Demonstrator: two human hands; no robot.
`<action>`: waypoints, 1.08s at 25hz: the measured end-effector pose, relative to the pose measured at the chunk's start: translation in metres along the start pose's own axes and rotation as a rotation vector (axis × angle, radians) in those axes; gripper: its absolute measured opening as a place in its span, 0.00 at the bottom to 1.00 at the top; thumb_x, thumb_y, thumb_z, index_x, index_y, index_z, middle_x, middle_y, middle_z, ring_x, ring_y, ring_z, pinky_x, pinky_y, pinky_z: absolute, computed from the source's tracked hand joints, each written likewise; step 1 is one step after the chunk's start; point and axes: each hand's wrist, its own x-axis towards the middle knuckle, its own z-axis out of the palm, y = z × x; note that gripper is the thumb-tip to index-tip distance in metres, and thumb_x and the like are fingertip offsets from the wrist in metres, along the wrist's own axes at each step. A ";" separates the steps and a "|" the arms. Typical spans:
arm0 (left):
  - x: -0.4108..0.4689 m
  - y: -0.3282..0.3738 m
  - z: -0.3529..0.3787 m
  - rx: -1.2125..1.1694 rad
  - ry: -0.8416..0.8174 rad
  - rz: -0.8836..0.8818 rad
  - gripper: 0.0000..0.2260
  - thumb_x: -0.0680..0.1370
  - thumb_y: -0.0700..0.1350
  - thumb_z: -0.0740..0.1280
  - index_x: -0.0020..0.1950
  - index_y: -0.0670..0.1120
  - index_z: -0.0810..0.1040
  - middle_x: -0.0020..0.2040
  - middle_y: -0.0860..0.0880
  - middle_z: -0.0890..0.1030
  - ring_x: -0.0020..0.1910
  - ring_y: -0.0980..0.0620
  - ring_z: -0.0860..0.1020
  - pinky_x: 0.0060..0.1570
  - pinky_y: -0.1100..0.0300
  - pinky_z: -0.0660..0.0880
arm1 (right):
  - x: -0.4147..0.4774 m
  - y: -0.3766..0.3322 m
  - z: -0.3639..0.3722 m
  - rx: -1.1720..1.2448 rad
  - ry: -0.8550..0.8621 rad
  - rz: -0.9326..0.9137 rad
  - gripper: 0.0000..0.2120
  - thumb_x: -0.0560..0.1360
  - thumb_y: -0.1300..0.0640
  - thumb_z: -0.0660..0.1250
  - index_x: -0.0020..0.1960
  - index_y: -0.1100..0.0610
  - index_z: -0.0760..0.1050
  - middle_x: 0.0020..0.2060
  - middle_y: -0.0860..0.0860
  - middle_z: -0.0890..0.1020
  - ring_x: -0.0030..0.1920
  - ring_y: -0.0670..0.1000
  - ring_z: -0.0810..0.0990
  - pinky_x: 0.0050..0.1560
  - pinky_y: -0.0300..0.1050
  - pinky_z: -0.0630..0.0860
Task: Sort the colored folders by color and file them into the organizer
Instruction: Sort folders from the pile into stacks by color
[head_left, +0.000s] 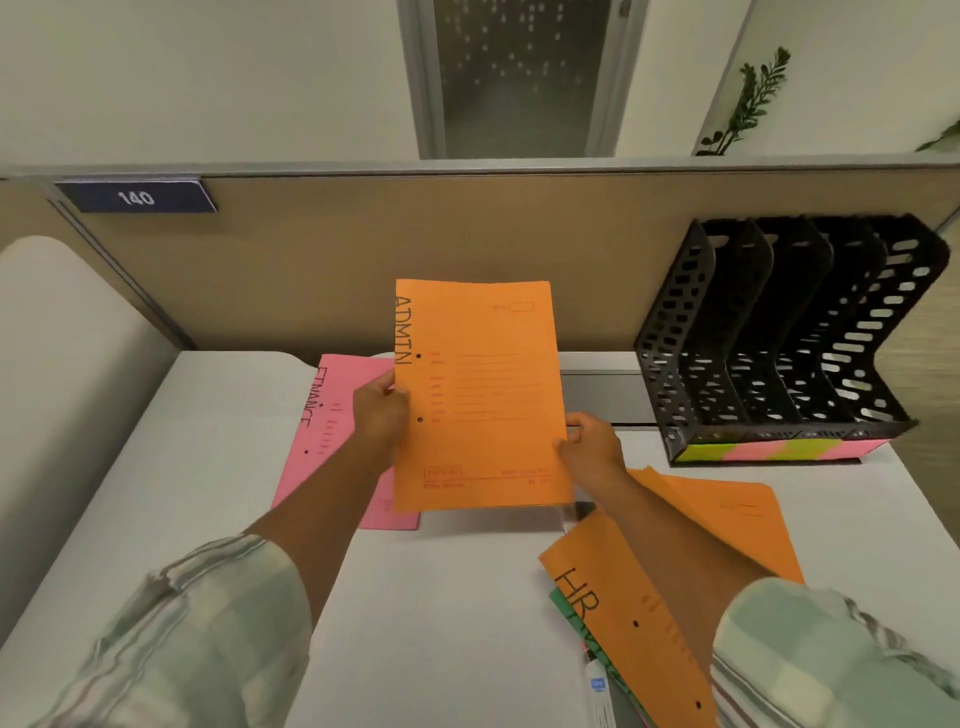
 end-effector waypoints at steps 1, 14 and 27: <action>0.019 -0.008 0.004 0.047 0.017 0.000 0.23 0.80 0.30 0.59 0.56 0.54 0.87 0.50 0.45 0.89 0.43 0.44 0.84 0.41 0.48 0.86 | 0.019 0.002 0.009 -0.063 -0.019 0.035 0.07 0.78 0.64 0.68 0.54 0.56 0.80 0.47 0.53 0.82 0.49 0.57 0.82 0.47 0.53 0.80; 0.071 -0.072 0.047 0.216 0.024 -0.041 0.22 0.82 0.32 0.58 0.53 0.54 0.87 0.43 0.55 0.87 0.43 0.47 0.84 0.36 0.59 0.80 | 0.087 0.043 0.043 -0.600 -0.109 0.165 0.07 0.75 0.49 0.68 0.51 0.50 0.74 0.47 0.50 0.81 0.53 0.56 0.79 0.64 0.58 0.70; 0.068 -0.085 0.078 0.869 -0.072 -0.059 0.12 0.83 0.34 0.63 0.66 0.39 0.72 0.65 0.39 0.78 0.59 0.42 0.79 0.57 0.52 0.78 | 0.071 0.062 0.041 -0.779 -0.030 0.098 0.06 0.78 0.54 0.65 0.52 0.50 0.67 0.46 0.50 0.80 0.49 0.55 0.80 0.58 0.55 0.68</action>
